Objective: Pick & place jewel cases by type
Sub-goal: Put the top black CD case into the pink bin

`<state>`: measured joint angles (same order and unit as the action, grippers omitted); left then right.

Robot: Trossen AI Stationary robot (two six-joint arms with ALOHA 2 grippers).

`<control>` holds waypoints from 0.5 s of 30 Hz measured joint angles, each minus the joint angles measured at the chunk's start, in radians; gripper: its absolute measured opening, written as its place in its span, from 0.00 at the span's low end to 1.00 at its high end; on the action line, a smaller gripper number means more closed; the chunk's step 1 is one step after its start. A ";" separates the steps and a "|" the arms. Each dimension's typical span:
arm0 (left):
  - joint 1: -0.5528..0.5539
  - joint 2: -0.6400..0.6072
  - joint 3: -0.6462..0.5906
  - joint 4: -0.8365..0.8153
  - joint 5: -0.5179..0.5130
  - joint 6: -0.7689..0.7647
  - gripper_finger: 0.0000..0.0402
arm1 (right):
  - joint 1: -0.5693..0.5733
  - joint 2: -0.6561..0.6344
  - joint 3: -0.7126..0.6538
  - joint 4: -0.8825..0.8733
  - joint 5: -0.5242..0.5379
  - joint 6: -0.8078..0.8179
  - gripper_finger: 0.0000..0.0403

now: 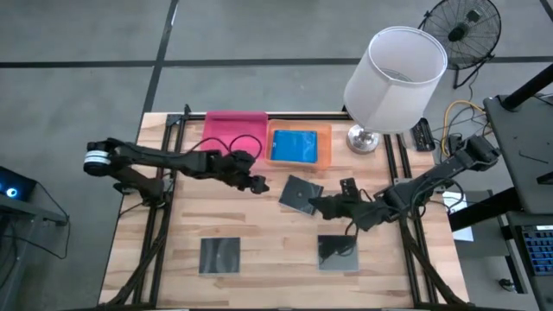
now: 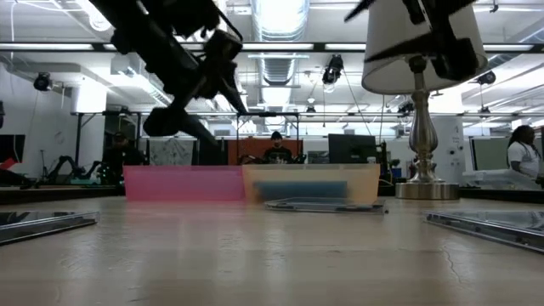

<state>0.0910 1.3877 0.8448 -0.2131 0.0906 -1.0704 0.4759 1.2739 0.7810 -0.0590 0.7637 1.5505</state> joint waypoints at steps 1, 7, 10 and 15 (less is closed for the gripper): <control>0.000 0.015 0.000 0.008 0.003 0.000 0.72 | -0.001 0.000 0.000 -0.029 0.003 0.038 0.60; 0.003 0.103 0.016 0.036 0.004 0.020 0.72 | -0.005 0.000 0.000 -0.174 0.006 0.209 0.60; 0.010 0.157 0.058 0.039 0.004 0.034 0.72 | -0.006 0.000 -0.001 -0.221 0.006 0.250 0.60; 0.030 0.259 0.130 0.042 0.004 0.048 0.72 | -0.009 0.000 -0.001 -0.269 0.004 0.253 0.60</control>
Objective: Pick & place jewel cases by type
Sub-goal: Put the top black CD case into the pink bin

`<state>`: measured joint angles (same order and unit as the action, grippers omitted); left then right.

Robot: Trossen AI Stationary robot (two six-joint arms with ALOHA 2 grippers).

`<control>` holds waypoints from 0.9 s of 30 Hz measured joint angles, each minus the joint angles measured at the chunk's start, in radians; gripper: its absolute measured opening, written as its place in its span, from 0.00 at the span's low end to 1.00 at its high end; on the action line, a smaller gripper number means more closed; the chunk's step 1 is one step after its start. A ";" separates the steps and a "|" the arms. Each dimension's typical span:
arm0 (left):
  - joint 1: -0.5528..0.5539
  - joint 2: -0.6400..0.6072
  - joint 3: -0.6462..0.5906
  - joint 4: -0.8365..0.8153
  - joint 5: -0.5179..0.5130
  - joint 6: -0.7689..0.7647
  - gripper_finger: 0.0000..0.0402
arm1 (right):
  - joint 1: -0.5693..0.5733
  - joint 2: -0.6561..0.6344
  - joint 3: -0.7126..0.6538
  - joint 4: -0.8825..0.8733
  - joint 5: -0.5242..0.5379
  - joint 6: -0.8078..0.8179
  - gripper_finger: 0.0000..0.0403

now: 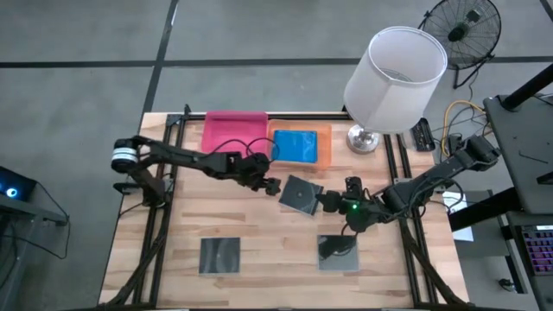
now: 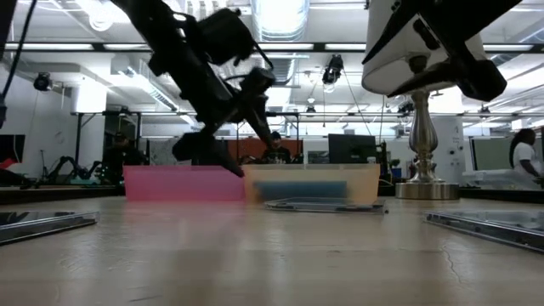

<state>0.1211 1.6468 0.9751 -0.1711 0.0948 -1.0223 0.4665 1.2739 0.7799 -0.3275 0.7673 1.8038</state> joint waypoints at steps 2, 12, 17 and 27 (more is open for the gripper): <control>0.011 0.033 0.019 -0.003 0.000 -0.011 0.72 | 0.000 0.000 0.000 -0.012 -0.003 0.000 0.60; 0.036 0.123 0.067 -0.002 0.093 0.000 0.72 | -0.017 0.009 -0.004 -0.045 -0.004 0.189 0.60; 0.039 0.149 0.086 0.003 0.124 0.025 0.72 | -0.018 0.080 -0.004 -0.048 -0.036 0.365 0.60; 0.059 0.151 0.087 0.046 0.164 0.052 0.72 | -0.059 0.185 -0.004 -0.066 -0.143 0.442 0.57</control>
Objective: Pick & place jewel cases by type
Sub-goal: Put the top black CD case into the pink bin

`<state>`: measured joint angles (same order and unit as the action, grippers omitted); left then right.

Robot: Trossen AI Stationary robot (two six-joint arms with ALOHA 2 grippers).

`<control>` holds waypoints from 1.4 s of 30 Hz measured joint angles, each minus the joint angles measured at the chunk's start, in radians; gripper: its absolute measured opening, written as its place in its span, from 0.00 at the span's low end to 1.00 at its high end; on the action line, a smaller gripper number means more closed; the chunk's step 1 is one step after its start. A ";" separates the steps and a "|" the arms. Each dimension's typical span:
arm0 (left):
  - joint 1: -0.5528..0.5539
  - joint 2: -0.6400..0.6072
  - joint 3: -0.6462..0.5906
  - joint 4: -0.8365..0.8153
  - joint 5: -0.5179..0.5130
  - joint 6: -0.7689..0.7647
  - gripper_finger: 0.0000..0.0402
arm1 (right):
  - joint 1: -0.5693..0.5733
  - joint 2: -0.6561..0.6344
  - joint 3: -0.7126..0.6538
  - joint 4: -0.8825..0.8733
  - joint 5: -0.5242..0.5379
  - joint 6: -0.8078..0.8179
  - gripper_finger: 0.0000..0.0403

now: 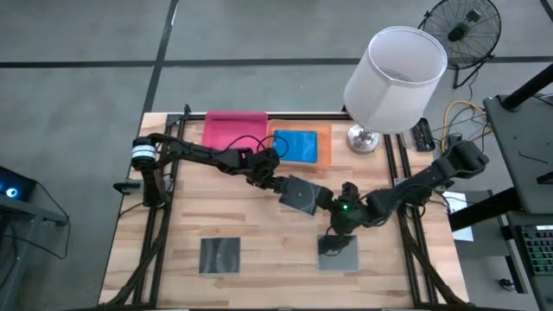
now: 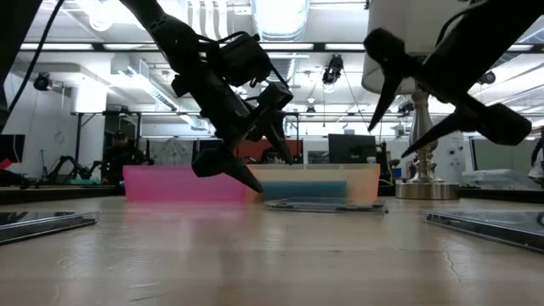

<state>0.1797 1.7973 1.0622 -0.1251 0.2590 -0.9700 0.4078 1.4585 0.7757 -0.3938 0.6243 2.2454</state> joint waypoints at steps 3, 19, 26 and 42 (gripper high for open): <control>0.004 0.000 0.000 0.006 0.023 0.009 0.72 | -0.031 0.013 0.000 -0.017 -0.062 -0.005 0.55; 0.013 0.000 0.000 0.014 0.091 0.061 0.72 | -0.104 0.035 0.000 -0.017 -0.124 -0.281 0.48; 0.015 0.000 0.000 0.052 0.091 0.075 0.72 | -0.103 0.037 0.000 -0.020 -0.153 -0.176 0.48; 0.063 0.000 -0.003 0.012 0.051 0.061 0.29 | -0.103 0.036 0.000 0.032 -0.150 -0.269 0.48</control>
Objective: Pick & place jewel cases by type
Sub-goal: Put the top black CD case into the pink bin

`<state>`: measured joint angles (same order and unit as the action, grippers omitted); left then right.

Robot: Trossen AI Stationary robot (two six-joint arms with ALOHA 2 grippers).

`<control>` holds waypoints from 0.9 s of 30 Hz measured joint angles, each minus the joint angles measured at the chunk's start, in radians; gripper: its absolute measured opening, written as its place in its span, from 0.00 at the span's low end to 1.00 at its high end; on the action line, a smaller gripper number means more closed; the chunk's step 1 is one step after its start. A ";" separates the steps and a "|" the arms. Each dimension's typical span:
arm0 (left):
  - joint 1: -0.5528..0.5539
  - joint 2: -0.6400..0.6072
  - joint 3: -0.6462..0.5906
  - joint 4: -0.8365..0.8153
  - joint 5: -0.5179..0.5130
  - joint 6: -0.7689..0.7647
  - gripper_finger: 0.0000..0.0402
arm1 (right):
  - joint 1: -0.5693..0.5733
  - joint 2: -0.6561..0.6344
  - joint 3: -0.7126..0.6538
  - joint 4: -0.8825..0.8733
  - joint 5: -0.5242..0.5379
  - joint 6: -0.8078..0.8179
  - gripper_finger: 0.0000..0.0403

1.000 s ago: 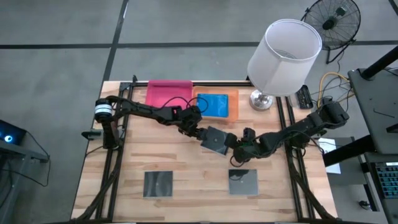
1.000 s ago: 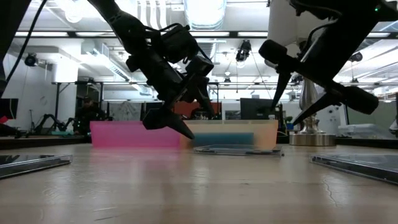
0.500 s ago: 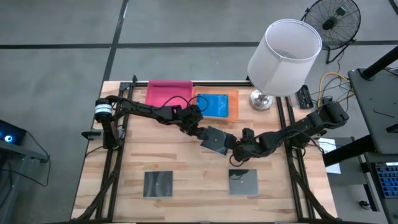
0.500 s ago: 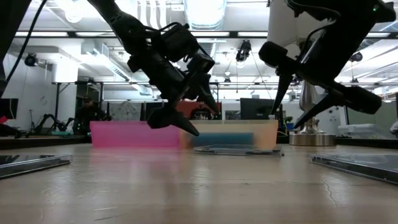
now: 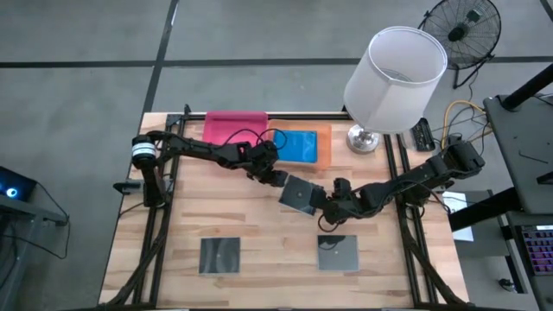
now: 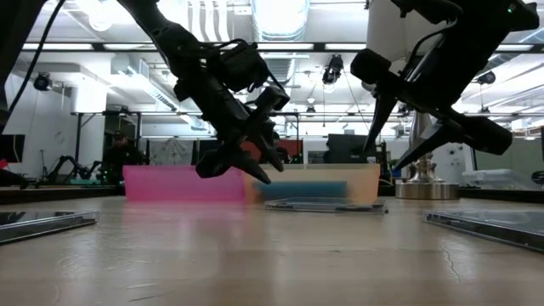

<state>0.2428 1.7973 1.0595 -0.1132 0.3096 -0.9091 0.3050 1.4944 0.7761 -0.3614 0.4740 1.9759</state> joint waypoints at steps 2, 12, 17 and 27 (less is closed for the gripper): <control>0.003 0.000 0.000 0.001 -0.002 0.017 0.23 | 0.000 0.000 0.000 -0.001 0.003 0.017 0.48; 0.011 0.000 0.000 -0.007 -0.022 0.018 0.01 | -0.003 0.000 -0.006 -0.069 -0.010 0.127 0.48; 0.011 0.004 -0.001 -0.038 -0.039 0.027 0.00 | -0.012 0.000 -0.008 -0.069 -0.013 0.143 0.48; 0.010 0.068 -0.002 -0.035 0.030 0.038 0.00 | -0.022 0.042 -0.010 0.018 -0.067 0.086 0.57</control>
<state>0.2531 1.8655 1.0580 -0.1477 0.3396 -0.8711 0.2832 1.5366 0.7666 -0.3439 0.4069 2.0614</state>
